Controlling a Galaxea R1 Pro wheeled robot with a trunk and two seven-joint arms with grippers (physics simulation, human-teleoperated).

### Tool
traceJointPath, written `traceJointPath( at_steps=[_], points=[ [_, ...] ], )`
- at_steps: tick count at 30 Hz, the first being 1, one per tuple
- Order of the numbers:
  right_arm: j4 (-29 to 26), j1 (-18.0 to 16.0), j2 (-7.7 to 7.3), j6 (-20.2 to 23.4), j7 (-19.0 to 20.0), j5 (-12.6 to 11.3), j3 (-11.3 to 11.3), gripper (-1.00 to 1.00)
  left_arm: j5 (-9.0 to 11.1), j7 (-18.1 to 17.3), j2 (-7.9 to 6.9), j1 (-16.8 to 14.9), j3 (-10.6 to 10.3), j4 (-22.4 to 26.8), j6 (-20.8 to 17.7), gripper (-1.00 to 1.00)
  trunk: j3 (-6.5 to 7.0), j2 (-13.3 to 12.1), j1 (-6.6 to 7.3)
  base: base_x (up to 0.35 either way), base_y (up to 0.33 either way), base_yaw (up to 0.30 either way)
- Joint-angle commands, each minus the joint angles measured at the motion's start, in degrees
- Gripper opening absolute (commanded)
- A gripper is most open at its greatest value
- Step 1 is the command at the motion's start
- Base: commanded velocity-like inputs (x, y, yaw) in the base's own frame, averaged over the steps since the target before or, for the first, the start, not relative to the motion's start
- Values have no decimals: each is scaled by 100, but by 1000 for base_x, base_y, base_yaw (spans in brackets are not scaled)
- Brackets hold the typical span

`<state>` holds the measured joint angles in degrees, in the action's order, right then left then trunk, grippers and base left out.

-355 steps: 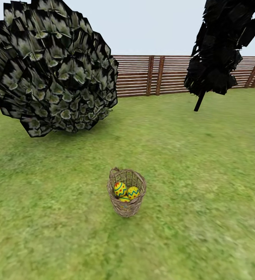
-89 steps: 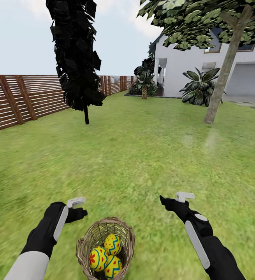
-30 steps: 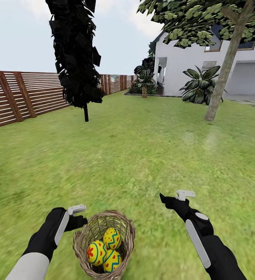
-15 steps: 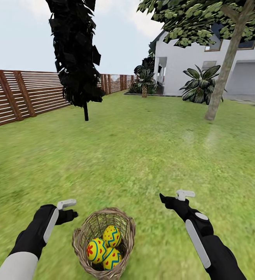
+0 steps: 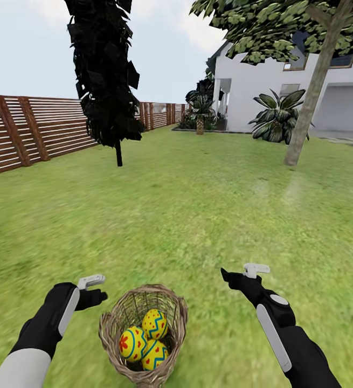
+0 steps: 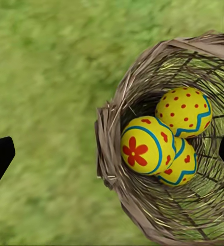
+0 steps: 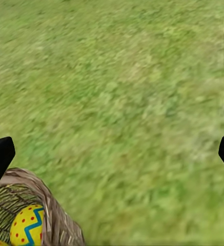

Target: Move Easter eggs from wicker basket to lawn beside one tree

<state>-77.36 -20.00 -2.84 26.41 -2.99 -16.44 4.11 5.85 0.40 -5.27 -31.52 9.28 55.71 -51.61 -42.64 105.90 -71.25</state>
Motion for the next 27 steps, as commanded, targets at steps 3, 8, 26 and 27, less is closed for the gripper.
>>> traceJointPath(
  at_steps=[3, 8, 26, 27],
  points=[
    [-7, -3, -6, 22, -29, -44, 8, 100, 31, -87, 10, -3, -2, 7, -25, 100, -60, 124, -66, 0, 0, 0],
    [-7, -3, -6, 22, -33, -44, 5, 100, 31, -109, 23, -3, -2, 38, -17, 100, -150, 325, -176, 0, 0, 0],
    [-7, -3, -6, 17, -35, -44, 2, 100, 38, -106, 10, -32, 20, 163, 62, 100, -473, 1047, -571, 0, 0, 0],
    [-7, -3, -6, 17, -35, -44, 2, 100, 38, -104, 12, -31, 21, 157, 63, 100, -491, 1087, -593, 0, 0, 0]
  ],
)
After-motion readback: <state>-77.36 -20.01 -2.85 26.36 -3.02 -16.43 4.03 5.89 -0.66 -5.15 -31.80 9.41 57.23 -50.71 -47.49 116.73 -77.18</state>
